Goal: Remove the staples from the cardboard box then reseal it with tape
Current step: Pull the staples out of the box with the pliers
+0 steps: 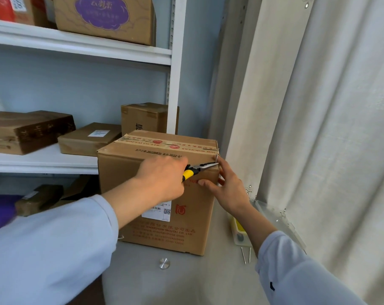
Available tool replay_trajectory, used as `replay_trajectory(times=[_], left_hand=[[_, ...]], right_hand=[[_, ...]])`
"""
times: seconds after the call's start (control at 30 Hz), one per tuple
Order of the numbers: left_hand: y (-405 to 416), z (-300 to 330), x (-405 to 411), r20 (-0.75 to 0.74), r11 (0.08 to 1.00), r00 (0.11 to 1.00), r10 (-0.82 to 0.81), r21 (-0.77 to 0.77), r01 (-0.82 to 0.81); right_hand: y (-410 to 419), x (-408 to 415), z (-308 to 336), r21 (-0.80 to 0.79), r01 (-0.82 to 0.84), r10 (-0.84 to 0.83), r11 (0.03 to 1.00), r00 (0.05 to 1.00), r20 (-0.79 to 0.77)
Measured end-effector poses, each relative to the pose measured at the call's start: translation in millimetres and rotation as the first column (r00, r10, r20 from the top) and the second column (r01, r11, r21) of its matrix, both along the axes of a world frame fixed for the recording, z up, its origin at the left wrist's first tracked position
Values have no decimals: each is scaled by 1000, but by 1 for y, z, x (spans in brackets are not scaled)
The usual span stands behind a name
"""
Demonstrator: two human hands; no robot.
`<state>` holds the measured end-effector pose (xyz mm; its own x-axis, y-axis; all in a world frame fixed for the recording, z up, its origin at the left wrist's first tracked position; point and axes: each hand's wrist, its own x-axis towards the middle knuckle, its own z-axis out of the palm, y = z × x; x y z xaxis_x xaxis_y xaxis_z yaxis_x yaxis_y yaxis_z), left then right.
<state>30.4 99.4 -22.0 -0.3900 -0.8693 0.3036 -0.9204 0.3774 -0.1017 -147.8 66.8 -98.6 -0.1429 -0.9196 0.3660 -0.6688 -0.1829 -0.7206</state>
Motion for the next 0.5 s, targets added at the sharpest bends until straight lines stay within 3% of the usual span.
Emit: replay_trajectory(times=[0.2, 0.5], left_hand=[[-1, 5, -2, 58, 999, 998, -6, -40, 8], [-1, -5, -2, -119, 989, 993, 18, 147, 0]], right_hand=[[-1, 1, 0, -2, -3, 3, 1000, 1000, 2], [2, 0, 1, -10, 1, -1, 1000, 1000, 3]])
